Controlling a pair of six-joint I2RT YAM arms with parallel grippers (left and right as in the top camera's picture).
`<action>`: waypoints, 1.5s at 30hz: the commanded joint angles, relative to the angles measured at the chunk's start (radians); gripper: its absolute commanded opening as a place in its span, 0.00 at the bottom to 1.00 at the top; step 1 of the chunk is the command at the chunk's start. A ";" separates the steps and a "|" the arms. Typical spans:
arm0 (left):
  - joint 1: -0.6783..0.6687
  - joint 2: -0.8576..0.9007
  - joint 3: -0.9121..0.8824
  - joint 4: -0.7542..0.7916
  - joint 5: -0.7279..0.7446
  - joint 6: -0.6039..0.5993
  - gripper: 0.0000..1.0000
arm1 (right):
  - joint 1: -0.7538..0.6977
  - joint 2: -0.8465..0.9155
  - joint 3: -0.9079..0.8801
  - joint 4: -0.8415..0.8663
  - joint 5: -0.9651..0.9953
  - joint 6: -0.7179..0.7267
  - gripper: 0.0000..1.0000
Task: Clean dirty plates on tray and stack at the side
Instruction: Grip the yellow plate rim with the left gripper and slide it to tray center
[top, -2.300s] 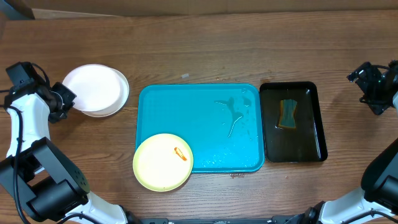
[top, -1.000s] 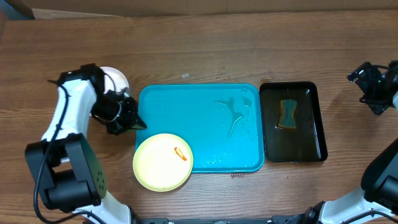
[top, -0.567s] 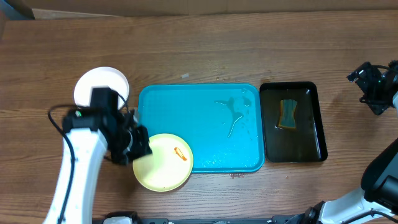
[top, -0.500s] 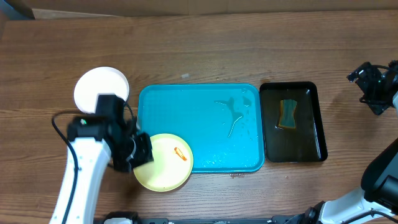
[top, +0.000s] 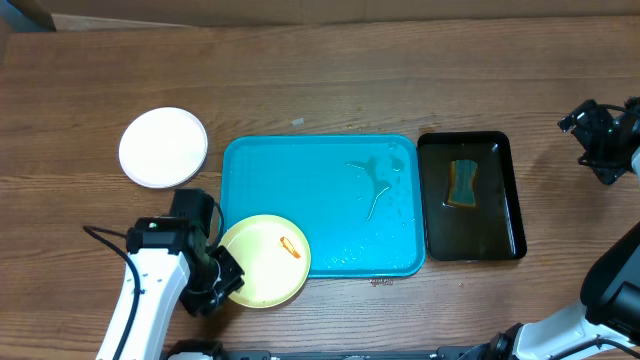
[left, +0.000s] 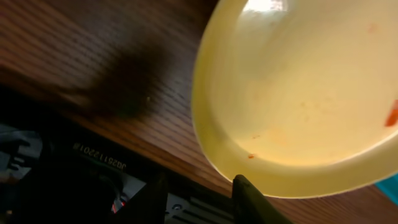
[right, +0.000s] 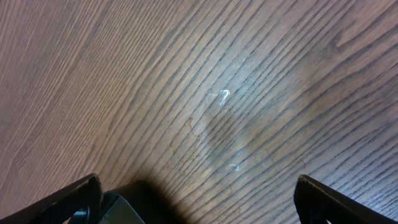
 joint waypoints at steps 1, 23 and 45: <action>-0.004 -0.002 -0.056 0.012 -0.019 -0.071 0.35 | -0.002 -0.025 0.015 0.003 -0.005 0.002 1.00; -0.004 -0.002 -0.194 0.250 0.058 -0.114 0.04 | -0.002 -0.025 0.015 0.003 -0.005 0.002 1.00; -0.117 0.192 -0.085 0.825 0.061 -0.036 0.04 | -0.002 -0.025 0.015 0.003 -0.005 0.002 1.00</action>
